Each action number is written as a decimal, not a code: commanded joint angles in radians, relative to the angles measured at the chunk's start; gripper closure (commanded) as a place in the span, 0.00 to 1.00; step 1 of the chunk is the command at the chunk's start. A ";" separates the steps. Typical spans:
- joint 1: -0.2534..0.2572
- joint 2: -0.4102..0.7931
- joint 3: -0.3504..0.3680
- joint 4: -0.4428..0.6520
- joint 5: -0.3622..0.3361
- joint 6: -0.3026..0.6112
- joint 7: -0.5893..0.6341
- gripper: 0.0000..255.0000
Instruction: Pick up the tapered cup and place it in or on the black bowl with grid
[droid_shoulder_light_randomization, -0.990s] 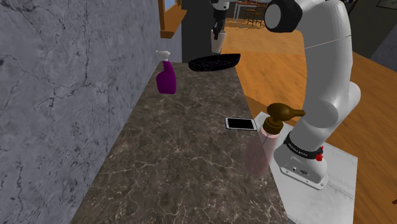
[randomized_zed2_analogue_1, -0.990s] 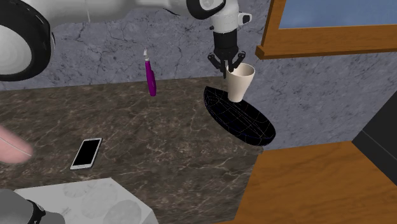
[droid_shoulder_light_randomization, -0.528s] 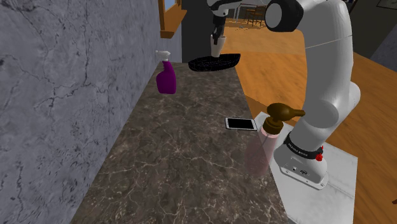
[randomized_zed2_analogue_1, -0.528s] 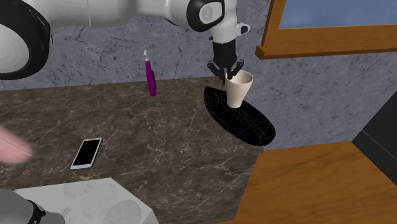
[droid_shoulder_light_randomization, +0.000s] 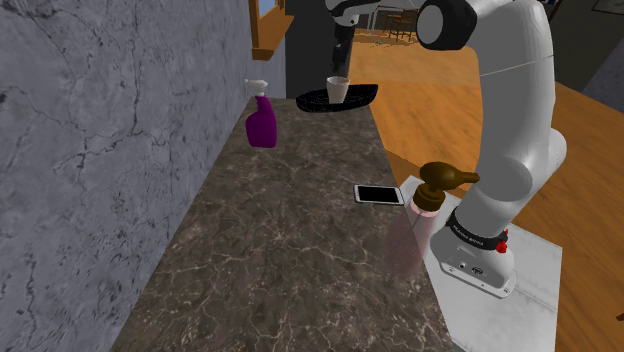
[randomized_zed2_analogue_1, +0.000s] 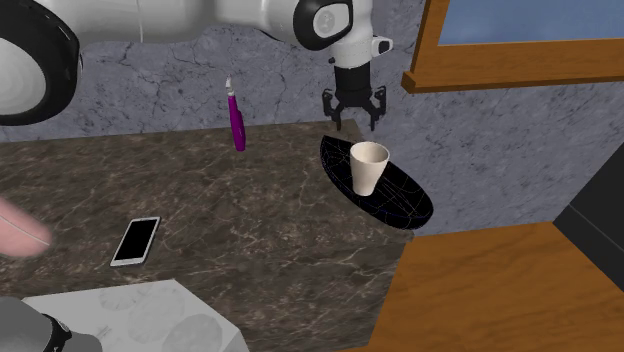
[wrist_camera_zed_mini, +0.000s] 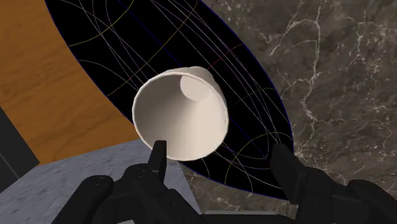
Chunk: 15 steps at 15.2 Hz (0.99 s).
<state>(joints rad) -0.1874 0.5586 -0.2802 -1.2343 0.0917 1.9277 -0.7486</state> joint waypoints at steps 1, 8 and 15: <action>0.000 0.000 0.000 0.000 0.000 0.000 0.000 0.00; 0.000 -0.022 -0.003 0.092 -0.006 -0.113 0.005 0.00; 0.000 -0.022 -0.003 0.092 -0.006 -0.113 0.005 0.00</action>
